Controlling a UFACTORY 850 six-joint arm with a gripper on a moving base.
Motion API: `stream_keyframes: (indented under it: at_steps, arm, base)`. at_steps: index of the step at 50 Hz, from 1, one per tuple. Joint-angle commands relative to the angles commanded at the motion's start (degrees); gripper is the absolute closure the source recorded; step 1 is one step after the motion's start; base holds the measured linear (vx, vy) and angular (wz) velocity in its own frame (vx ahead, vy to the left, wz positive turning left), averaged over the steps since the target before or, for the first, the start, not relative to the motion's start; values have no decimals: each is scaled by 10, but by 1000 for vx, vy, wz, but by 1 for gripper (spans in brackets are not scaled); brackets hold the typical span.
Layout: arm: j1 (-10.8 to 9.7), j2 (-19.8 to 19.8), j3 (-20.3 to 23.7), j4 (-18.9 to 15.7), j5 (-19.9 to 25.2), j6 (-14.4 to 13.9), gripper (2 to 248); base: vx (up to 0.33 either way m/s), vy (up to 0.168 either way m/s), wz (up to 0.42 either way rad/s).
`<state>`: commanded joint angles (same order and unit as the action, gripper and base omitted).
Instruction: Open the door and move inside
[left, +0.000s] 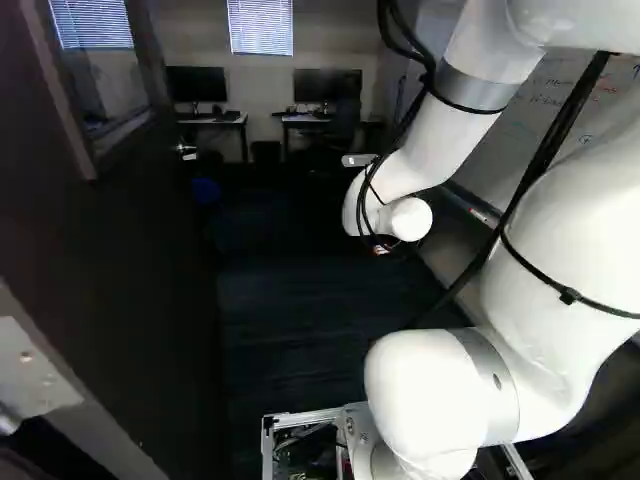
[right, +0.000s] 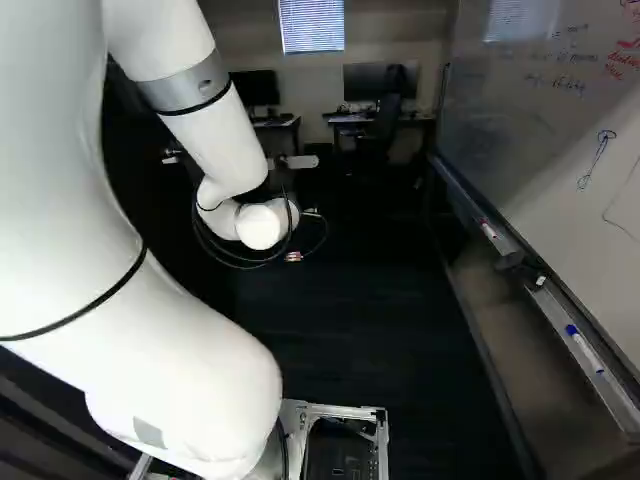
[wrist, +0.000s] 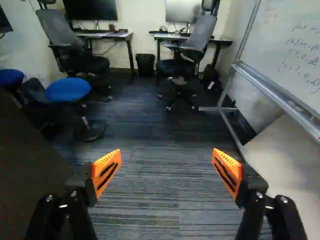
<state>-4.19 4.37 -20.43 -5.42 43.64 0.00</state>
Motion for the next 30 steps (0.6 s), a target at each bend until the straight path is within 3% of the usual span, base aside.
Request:
stream_keyframes:
  at_steps: [30]
  arm:
    - [0, 0, 0, 0, 0, 0, 3]
  base:
    - [204, 5, -6]
